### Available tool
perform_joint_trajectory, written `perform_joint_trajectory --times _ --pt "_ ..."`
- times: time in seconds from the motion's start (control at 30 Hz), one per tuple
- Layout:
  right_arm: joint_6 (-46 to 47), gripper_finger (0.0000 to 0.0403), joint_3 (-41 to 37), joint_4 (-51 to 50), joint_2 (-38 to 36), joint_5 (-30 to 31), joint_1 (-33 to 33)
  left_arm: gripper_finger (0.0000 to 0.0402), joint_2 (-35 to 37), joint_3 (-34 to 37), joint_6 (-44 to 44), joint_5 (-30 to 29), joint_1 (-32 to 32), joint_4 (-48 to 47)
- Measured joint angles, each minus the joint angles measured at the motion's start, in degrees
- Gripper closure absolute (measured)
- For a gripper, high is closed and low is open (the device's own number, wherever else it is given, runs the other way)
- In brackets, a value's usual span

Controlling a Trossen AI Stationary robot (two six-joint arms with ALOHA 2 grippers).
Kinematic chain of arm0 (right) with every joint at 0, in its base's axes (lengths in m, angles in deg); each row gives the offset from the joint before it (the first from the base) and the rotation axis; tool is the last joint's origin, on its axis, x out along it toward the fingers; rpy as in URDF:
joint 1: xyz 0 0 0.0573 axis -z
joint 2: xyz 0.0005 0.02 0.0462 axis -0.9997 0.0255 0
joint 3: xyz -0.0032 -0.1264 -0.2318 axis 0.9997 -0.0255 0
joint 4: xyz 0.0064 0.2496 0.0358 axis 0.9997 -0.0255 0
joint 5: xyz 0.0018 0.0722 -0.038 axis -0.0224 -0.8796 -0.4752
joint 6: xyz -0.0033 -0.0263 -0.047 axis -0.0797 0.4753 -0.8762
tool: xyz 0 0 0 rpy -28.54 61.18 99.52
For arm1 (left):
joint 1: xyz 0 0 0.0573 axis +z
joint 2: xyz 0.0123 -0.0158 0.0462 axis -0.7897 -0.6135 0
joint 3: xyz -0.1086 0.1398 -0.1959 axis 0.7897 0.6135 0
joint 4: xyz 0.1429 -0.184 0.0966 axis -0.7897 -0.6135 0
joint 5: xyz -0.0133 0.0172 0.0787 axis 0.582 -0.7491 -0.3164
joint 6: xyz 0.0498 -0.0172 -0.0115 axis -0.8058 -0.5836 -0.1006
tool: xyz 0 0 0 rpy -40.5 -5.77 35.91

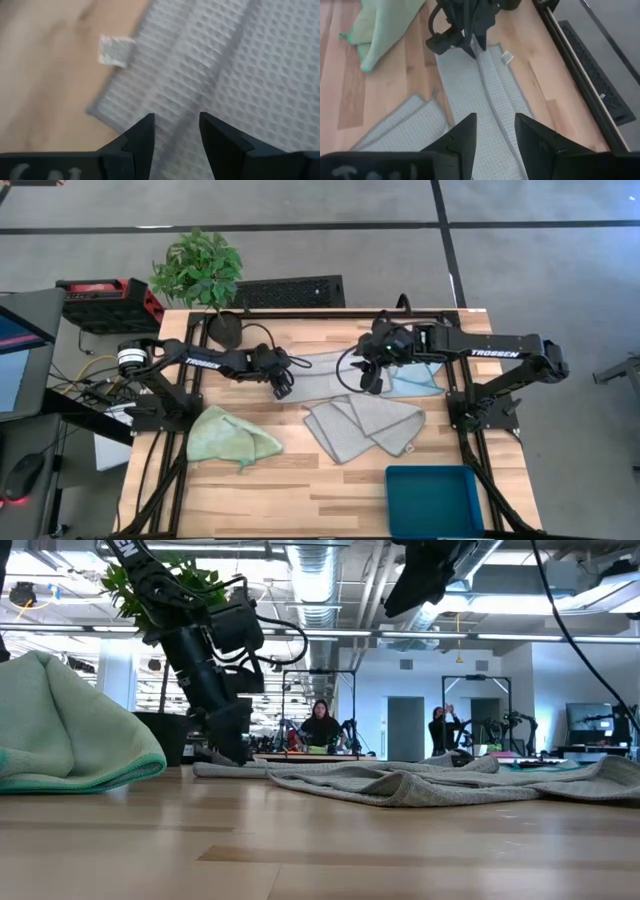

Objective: Fold microfiber towels
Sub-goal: Fold the gray microfiber cloth

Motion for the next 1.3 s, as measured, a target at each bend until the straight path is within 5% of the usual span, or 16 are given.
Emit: perform_joint_trajectory --times 0.4,0.73,1.03,1.3 --pt "0.0 0.0246 0.0 0.0 0.0 0.0 0.0 0.0253 0.0 0.0 -4.5 -9.0 5.1 3.6" --pt "-2.0 0.025 0.0 -3.2 0.0 0.0 0.0 0.0253 2.2 -1.4 -0.3 -7.5 6.6 5.0" --pt "-1.9 0.0252 0.0 -4.3 0.0 0.0 0.8 0.0253 12.9 -3.9 -4.5 11.8 -0.4 -7.5" --pt "-1.5 0.025 0.0 -4.2 0.0 0.1 0.8 0.0253 10.3 -3.8 -8.8 6.8 -12.9 -13.0"
